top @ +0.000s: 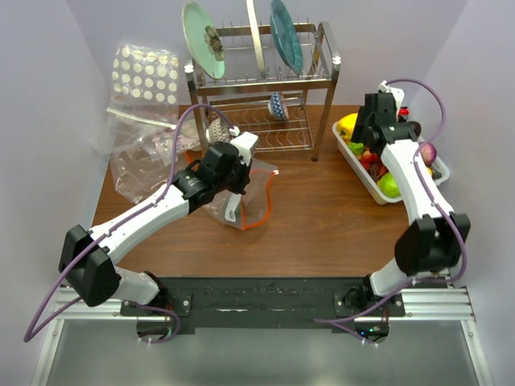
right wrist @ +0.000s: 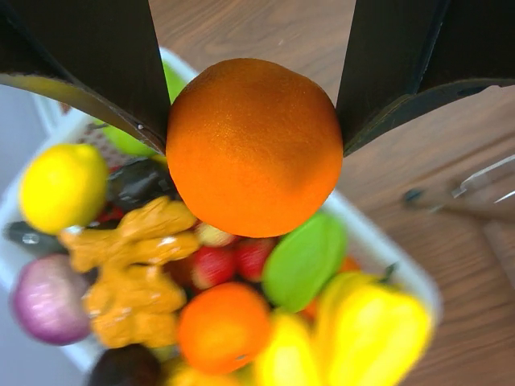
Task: Place the food in the zip-top bag and seal the zipper
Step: Pick up the fake fruit from the bin, then place the fake fruit in the zipper food storage bag.
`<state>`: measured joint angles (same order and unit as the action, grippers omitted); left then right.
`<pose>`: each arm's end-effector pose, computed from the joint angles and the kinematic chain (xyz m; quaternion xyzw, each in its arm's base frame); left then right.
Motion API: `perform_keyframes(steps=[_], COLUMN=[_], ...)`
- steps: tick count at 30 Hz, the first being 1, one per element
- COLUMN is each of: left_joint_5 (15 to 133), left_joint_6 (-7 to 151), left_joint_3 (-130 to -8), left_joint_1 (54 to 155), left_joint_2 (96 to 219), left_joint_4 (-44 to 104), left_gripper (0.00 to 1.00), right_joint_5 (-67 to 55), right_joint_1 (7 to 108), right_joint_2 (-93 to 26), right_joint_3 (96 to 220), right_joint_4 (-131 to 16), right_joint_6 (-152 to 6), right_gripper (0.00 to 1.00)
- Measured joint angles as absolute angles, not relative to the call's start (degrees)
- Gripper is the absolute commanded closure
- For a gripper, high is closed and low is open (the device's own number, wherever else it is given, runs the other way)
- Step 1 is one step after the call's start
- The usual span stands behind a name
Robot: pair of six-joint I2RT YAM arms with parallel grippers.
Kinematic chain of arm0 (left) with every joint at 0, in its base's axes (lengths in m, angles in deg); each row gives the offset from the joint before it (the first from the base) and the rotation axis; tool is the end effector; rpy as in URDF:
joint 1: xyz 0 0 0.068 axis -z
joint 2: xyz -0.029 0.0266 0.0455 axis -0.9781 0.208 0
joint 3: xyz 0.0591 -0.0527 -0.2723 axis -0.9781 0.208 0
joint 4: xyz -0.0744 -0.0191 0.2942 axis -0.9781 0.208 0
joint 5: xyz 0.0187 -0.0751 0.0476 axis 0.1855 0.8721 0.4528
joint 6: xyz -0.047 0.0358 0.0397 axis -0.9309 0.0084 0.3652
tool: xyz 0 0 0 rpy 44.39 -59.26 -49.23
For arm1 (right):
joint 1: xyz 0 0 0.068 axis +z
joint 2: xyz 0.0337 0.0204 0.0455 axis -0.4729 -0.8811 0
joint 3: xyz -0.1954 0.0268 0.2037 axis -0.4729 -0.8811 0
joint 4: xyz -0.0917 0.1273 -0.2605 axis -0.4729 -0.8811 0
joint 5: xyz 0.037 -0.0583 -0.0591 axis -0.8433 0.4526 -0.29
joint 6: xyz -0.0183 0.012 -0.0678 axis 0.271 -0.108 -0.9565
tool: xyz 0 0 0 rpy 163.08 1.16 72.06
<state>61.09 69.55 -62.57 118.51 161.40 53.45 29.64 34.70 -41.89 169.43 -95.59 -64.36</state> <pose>0.2876 -0.2394 0.2961 0.1856 0.8683 -0.1772 0.4245 0.4061 0.0187 0.3525 0.1680 0.8736 -0.1381 0.4354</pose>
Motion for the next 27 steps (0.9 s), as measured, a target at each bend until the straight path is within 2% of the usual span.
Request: perform_keyframes(steps=[11, 20, 27], left_joint_5=[61.1, 61.1, 61.1], left_joint_6=[69.6, 69.6, 69.6], left_joint_3=[-62.6, -62.6, -62.6], left_joint_1=[118.5, 118.5, 118.5], left_joint_2=[161.4, 161.4, 161.4], left_joint_4=[53.5, 53.5, 53.5], left_gripper=[1.00, 1.00, 1.00], right_joint_5=[-3.3, -17.3, -21.0], right_joint_1=[38.1, 51.4, 58.4], right_joint_2=[-24.8, -19.2, -19.1], right_joint_3=[151.0, 139.3, 131.8], right_joint_4=[-88.0, -79.0, -70.8], right_joint_6=[-59.6, -52.8, -47.1], right_gripper=[0.35, 0.35, 0.34])
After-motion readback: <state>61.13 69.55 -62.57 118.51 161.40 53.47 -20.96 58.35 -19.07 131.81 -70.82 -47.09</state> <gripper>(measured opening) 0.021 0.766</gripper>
